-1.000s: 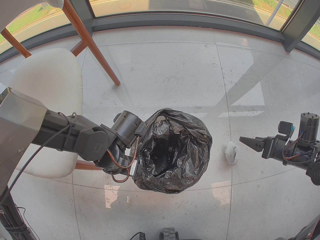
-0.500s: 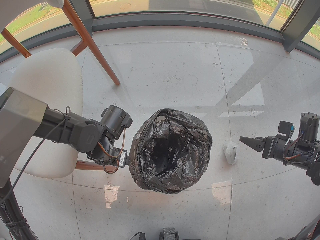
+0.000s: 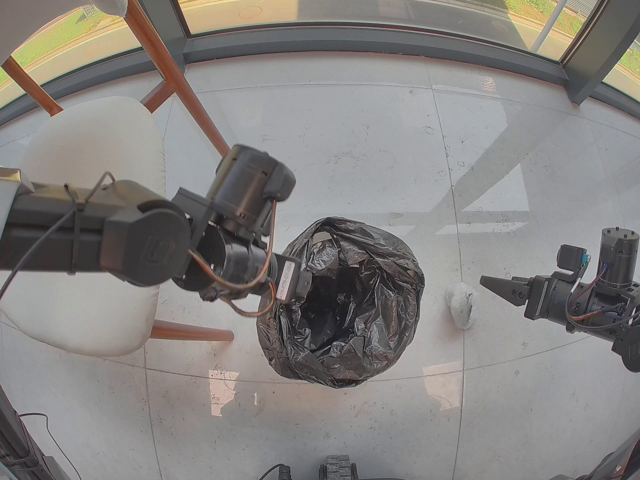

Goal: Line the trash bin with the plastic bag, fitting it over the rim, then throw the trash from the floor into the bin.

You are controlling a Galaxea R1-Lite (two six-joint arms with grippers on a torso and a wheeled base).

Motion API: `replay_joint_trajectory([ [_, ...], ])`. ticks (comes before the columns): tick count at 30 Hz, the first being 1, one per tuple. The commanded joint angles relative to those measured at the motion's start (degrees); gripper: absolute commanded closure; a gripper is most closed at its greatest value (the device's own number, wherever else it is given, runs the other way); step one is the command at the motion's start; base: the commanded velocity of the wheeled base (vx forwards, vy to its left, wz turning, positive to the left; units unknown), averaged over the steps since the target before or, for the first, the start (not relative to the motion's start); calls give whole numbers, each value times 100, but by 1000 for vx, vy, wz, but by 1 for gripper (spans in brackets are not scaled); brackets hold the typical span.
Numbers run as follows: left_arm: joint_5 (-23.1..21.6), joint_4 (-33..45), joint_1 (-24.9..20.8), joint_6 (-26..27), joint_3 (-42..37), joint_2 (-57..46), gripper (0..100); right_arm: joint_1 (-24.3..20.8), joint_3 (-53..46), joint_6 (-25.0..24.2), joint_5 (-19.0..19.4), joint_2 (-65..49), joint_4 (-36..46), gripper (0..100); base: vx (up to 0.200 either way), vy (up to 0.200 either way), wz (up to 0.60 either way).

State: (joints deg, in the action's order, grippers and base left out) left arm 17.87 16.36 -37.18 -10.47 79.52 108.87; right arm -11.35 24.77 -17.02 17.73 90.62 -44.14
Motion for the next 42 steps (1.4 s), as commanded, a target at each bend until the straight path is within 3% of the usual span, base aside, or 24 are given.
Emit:
replay_joint_trajectory([
  [1,-56,8,115,212,758,345,0,-16,10,-3,-6,-1,-7,0,0,0,0],
  [11,-231,60,150,362,1584,609,0,19,-183,-12,-15,-150,2,0,0,0,0],
  [21,32,280,141,555,1347,661,0,19,-245,-21,-6,-142,-7,0,160,0,0],
  [30,138,-810,132,581,776,969,0,10,-253,-21,-6,-142,-7,0,22,0,0],
  [39,138,-898,88,581,565,1154,0,10,-289,-21,-6,-168,2,0,0,0,0],
  [42,155,-1302,176,590,776,1540,0,19,-289,-21,-6,-168,-7,0,0,0,0],
])
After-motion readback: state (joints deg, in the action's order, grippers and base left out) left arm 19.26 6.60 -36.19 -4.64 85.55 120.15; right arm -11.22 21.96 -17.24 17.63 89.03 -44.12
